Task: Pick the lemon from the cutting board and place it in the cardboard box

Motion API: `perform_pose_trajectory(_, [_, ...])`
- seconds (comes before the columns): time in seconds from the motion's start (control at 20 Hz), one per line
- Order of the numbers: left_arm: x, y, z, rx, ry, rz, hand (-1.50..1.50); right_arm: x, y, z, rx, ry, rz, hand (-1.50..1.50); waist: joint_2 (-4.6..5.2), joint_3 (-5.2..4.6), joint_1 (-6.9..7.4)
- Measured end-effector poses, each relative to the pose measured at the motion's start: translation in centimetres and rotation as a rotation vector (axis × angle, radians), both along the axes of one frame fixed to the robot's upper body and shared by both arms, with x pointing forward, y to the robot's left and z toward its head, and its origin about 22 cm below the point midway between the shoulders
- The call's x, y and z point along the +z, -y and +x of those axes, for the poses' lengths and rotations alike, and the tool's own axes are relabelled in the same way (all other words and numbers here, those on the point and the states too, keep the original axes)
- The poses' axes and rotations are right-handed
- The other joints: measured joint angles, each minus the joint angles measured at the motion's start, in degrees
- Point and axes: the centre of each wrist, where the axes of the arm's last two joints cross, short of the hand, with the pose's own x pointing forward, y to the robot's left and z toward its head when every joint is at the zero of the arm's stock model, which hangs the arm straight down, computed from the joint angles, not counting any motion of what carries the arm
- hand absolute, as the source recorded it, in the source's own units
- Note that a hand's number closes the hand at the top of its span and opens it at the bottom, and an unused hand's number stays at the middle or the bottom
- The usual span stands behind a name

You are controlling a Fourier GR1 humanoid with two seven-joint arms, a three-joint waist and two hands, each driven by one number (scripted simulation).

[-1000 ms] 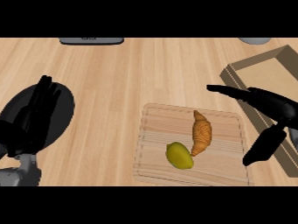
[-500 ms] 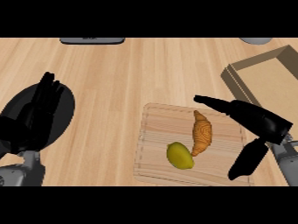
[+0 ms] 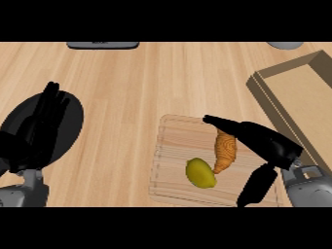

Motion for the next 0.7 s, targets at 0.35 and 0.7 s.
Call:
perform_pose_trajectory(0.35, [0.2, 0.7, 0.2, 0.004, 0.002, 0.009, 0.00, -1.6, -0.9, -0.4, -0.019, 0.005, 0.005, -1.50, 0.01, 0.01, -0.01])
perform_pose_trajectory(0.7, [0.2, 0.3, -0.1, 0.005, 0.001, 0.006, 0.00, -2.5, -1.7, -0.2, -0.016, -0.011, -0.001, -1.50, 0.00, 0.01, 0.00])
